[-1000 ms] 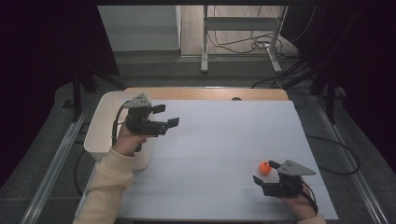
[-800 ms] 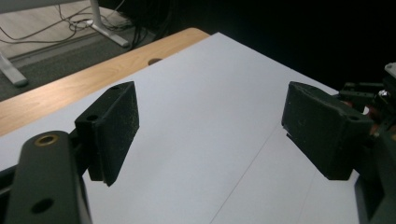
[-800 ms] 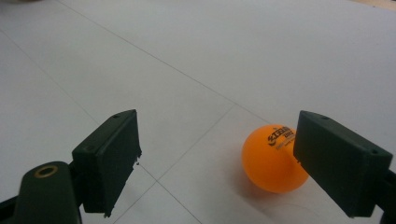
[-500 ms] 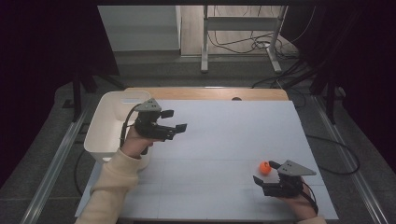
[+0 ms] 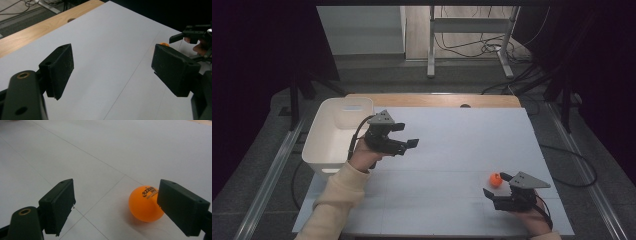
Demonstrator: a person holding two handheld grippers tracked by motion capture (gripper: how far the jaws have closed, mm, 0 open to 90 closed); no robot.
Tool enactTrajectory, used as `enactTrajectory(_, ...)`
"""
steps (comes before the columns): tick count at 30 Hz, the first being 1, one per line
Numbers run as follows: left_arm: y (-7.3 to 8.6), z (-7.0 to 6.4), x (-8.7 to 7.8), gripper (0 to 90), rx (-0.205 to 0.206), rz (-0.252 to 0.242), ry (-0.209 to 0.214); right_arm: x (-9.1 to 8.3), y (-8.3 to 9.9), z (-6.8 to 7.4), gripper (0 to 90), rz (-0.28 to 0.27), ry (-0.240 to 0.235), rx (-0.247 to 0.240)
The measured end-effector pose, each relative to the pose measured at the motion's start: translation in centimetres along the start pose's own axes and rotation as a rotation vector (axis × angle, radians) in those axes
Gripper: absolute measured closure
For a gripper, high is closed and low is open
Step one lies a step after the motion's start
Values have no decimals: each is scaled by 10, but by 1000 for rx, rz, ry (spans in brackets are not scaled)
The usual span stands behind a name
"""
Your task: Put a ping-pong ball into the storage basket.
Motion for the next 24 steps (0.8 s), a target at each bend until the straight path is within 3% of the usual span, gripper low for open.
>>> enactTrajectory(17, 10, -12, 30, 177, 19, 73, 26, 0, 0, -1, 154, 0, 5, 4)
enactTrajectory(24, 14, -17, 46, 174, 30, 104, 13, -1, 0, -1, 154, -5, 5, 5)
Point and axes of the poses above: each handheld gripper's, and its own axes: x roughly forward along the jaws, y roughly out of its underside, z roughly to its left, the point moved 4 cm from there along x, roughly forward along the jaws, and after that the axes turned 1 degree about -x, right-handed, at the moved point
